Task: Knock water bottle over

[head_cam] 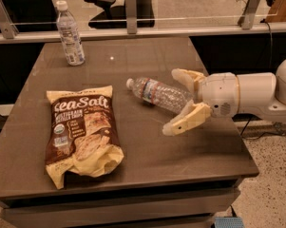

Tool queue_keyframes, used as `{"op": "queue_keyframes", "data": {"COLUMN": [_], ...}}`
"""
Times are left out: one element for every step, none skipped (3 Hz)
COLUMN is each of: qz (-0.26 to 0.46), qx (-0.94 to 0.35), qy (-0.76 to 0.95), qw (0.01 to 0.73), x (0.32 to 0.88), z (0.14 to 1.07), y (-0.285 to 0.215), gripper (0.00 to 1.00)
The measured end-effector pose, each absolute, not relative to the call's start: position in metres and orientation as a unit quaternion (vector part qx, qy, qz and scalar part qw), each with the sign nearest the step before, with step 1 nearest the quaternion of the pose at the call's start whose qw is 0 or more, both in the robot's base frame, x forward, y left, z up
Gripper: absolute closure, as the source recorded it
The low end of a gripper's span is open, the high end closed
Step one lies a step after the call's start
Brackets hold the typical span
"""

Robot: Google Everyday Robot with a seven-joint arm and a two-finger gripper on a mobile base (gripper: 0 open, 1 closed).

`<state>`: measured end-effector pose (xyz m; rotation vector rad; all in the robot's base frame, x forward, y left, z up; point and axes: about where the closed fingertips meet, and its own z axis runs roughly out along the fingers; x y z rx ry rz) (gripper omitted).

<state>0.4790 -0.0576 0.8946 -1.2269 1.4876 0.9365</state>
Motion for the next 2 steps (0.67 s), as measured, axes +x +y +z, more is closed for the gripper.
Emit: {"op": "queue_keyframes", "data": {"qz": [0.374,0.365], "qx": [-0.504,-0.506], "qy": [0.613,0.618], "qw": [0.48,0.479], "x": [0.4821,0.4842], "z": [0.8932,0.891], "y": [-0.0658,-0.0743], "gripper": [0.0,0.0]}}
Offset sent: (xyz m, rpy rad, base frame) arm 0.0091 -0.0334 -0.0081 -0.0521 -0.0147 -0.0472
